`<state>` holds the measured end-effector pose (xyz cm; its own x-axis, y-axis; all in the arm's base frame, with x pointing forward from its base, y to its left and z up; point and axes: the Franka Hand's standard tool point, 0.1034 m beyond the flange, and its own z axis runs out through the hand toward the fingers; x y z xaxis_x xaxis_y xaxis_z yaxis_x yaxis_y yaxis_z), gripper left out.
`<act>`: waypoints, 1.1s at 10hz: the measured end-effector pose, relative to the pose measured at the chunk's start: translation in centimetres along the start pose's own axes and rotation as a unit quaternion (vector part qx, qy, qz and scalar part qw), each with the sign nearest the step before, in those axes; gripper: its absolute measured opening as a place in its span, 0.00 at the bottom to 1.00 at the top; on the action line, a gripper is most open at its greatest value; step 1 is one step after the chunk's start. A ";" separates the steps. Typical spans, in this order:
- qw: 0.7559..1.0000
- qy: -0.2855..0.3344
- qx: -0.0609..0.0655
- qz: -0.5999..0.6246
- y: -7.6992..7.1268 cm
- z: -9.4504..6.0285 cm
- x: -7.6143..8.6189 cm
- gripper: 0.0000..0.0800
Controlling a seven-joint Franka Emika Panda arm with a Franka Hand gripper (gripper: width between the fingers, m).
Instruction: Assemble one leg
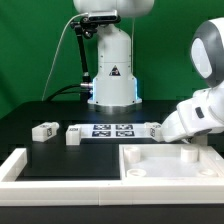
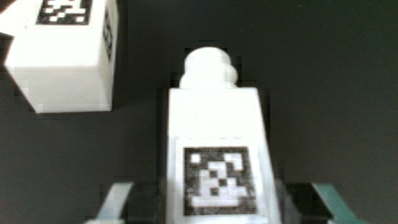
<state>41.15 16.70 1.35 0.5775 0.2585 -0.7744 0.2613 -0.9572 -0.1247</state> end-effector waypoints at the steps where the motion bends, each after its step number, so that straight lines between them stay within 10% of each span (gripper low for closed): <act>1: 1.000 -0.001 0.000 -0.001 0.0 -0.1 -0.1 0.36; 4: 0.999 -0.037 0.004 -0.004 0.4 -3.4 -4.8 0.36; 11: 0.976 0.217 -0.014 -0.018 2.9 -5.6 -2.6 0.36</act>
Offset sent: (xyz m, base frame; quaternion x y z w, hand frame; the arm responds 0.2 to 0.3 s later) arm -0.0103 -0.0163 0.0803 0.0142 -0.0761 -0.0029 0.9970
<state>44.72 14.00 6.46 0.8385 0.3295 -0.4341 0.3060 -0.9437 -0.1253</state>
